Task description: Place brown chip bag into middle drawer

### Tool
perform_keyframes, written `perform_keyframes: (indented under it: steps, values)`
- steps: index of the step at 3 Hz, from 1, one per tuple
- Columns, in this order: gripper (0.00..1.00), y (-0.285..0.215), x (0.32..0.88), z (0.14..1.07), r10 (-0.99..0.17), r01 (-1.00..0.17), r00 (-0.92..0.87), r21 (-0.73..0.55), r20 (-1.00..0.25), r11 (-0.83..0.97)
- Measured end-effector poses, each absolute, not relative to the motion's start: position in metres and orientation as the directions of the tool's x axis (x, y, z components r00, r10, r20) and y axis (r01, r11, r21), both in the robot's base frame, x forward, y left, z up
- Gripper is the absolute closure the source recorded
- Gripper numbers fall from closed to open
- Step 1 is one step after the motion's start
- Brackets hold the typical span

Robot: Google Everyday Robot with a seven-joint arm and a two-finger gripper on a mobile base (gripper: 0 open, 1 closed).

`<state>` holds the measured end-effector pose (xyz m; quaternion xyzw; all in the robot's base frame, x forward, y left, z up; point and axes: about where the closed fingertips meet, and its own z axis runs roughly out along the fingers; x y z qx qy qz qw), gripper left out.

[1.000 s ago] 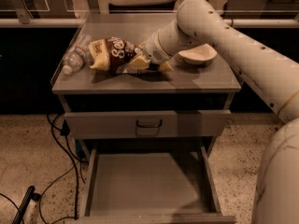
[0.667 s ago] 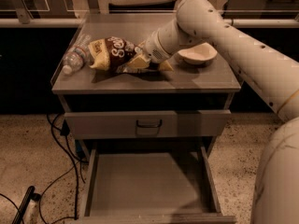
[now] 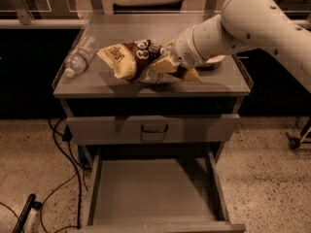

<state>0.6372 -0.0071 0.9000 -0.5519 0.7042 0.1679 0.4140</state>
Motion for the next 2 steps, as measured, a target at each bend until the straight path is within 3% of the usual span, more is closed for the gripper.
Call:
perform_keyframes:
  steps: [1, 2]
  values:
    - [1.00, 0.013, 0.559, 0.944, -0.537, -0.883, -0.002, -0.250, -0.843, 0.397]
    - [1.00, 0.036, 0.504, 0.921, -0.457, -0.881, -0.030, -0.193, -0.889, 0.432]
